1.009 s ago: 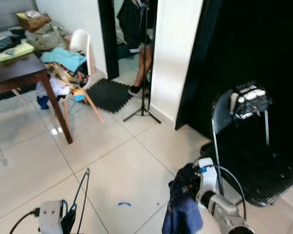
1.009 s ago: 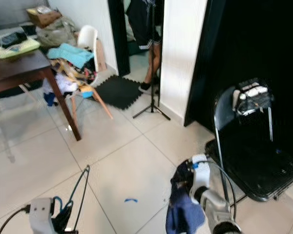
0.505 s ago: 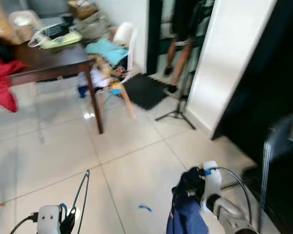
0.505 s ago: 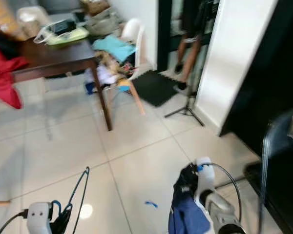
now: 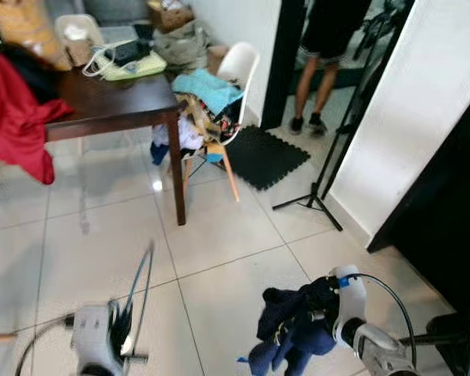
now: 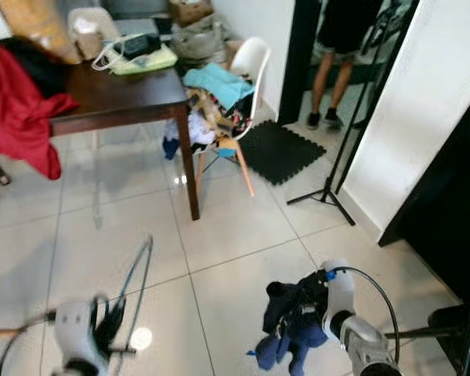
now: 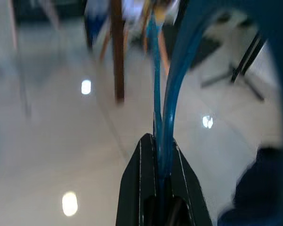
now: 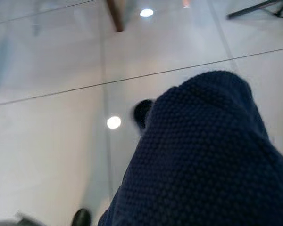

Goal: Hang hanger

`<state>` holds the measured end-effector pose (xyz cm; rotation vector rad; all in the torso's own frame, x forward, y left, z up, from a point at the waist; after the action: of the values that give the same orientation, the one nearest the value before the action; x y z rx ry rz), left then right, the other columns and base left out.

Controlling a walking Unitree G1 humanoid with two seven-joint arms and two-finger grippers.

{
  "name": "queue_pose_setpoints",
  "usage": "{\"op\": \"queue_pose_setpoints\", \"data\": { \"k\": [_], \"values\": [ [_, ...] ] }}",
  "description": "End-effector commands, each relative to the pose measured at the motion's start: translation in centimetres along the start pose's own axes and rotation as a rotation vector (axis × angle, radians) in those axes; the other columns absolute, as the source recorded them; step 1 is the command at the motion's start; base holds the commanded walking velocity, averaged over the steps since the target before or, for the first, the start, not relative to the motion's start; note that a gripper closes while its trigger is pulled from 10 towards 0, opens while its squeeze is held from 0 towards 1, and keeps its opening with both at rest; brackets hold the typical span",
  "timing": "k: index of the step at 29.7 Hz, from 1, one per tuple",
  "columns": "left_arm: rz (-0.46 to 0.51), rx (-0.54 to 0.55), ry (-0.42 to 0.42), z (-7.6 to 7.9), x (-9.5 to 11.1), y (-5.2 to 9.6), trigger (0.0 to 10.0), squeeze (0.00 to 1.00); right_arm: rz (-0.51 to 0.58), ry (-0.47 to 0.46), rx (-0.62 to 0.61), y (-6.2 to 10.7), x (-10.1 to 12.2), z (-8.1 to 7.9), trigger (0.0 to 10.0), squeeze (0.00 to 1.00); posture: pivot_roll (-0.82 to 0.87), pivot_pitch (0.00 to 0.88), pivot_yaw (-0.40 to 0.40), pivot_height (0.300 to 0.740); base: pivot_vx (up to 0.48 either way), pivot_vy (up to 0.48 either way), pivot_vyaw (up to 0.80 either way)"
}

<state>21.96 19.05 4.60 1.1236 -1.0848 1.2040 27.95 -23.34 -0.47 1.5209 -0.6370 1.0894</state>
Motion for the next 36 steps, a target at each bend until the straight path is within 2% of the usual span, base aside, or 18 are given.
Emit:
{"op": "queue_pose_setpoints", "data": {
  "k": [1,2,4,5,6,7,9,12,13,16,17,19,23,24,27,29,31,36],
  "values": [
    [0.041,0.016,-0.001,-0.6,2.1,-0.5,10.0,0.0,0.073,0.016,-0.019,-0.8,2.3,0.4,10.0,0.0,0.03,0.092,-0.042,0.74,0.48,0.0,0.0],
    [0.041,0.016,-0.001,-0.6,2.1,-0.5,10.0,0.0,0.073,0.016,-0.019,-0.8,2.3,0.4,10.0,0.0,0.03,0.092,-0.042,0.74,0.48,0.0,0.0],
    [0.117,0.01,0.018,-1.4,5.0,-1.9,10.0,0.0,0.197,0.033,0.006,-2.0,6.4,0.1,10.0,0.0,0.03,0.089,-0.04,0.74,0.48,0.0,0.0],
    [0.117,0.01,0.018,-1.4,5.0,-1.9,10.0,0.0,0.197,0.033,0.006,-2.0,6.4,0.1,10.0,0.0,0.03,0.089,-0.04,0.74,0.48,0.0,0.0],
    [0.159,0.005,0.033,-1.2,6.3,-2.3,10.0,0.0,0.272,0.047,0.027,-2.4,8.9,-0.3,10.0,0.0,0.03,0.09,-0.041,0.74,0.48,0.0,0.0],
    [0.159,0.005,0.033,-1.2,6.3,-2.3,10.0,0.0,0.272,0.047,0.027,-2.4,8.9,-0.3,10.0,0.0,0.03,0.09,-0.041,0.74,0.48,0.0,0.0],
    [0.225,-0.004,0.065,-0.3,8.1,-2.4,10.0,0.0,0.388,0.063,0.071,-2.7,12.8,-1.3,10.0,0.0,0.03,0.088,-0.042,0.74,0.48,0.0,0.0],
    [0.275,0.003,0.094,0.8,10.2,-2.4,10.0,0.0,0.481,0.122,0.139,-2.5,16.0,-3.2,10.0,0.0,0.03,0.087,-0.043,0.74,0.48,0.0,0.0],
    [0.275,0.003,0.094,0.8,10.2,-2.4,10.0,0.0,0.481,0.122,0.139,-2.5,16.0,-3.2,10.0,0.0,0.03,0.087,-0.043,0.74,0.48,0.0,0.0],
    [0.331,0.01,0.068,1.8,12.8,-2.4,10.0,0.0,0.609,0.169,0.238,-1.6,19.7,-6.0,10.0,0.0,0.04,0.088,-0.048,0.74,0.48,0.0,0.0],
    [0.331,0.01,0.068,1.8,12.8,-2.4,10.0,0.0,0.609,0.169,0.238,-1.6,19.7,-6.0,10.0,0.0,0.04,0.088,-0.048,0.74,0.48,0.0,0.0],
    [0.346,0.03,0.043,1.7,13.9,-2.6,10.0,0.0,0.668,0.2,0.263,-1.0,21.5,-6.9,10.0,0.0,0.05,0.086,-0.052,0.74,0.48,0.0,0.7],
    [0.351,0.034,0.036,1.6,14.4,-2.6,10.0,0.0,0.688,0.214,0.272,-0.8,22.3,-7.3,10.0,0.0,0.05,0.086,-0.053,0.74,0.48,0.0,0.8],
    [0.366,0.037,0.02,1.6,15.1,-2.8,10.0,0.0,0.725,0.215,0.292,-0.3,23.7,-7.9,10.0,0.0,0.05,0.088,-0.054,0.74,0.48,0.0,0.79],
    [0.366,0.037,0.02,1.6,15.1,-2.8,10.0,0.0,0.725,0.215,0.292,-0.3,23.7,-7.9,10.0,0.0,0.05,0.088,-0.054,0.74,0.48,0.0,0.79],
    [0.377,0.037,0.011,1.7,15.8,-2.8,10.0,0.0,0.753,0.211,0.308,0.1,24.8,-8.3,10.0,0.0,0.05,0.09,-0.055,0.74,0.48,0.0,0.79],
    [0.378,0.074,-0.011,1.5,16.3,-2.8,10.0,0.0,0.819,0.186,0.345,1.4,27.8,-9.4,10.0,0.0,0.06,0.09,-0.054,0.74,0.48,0.0,0.4],
    [0.335,0.177,-0.032,0.4,15.6,-2.3,10.0,0.0,0.874,0.17,0.399,2.8,30.1,-10.7,10.0,0.0,0.07,0.088,-0.057,0.74,0.48,0.0,0.0]
  ]
}}
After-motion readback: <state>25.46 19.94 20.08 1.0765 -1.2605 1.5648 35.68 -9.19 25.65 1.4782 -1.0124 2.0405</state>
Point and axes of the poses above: a point about 5 cm out from each wrist's last joint towards the gripper, its own y axis pointing back from the gripper into the wrist, its own x axis along the axis of the wrist's last joint, z = x × y, the point moved 1 cm from there along -y, pointing out of the wrist towards the gripper, and after that the axes turned 8 degrees about y, right-handed, at the moved point
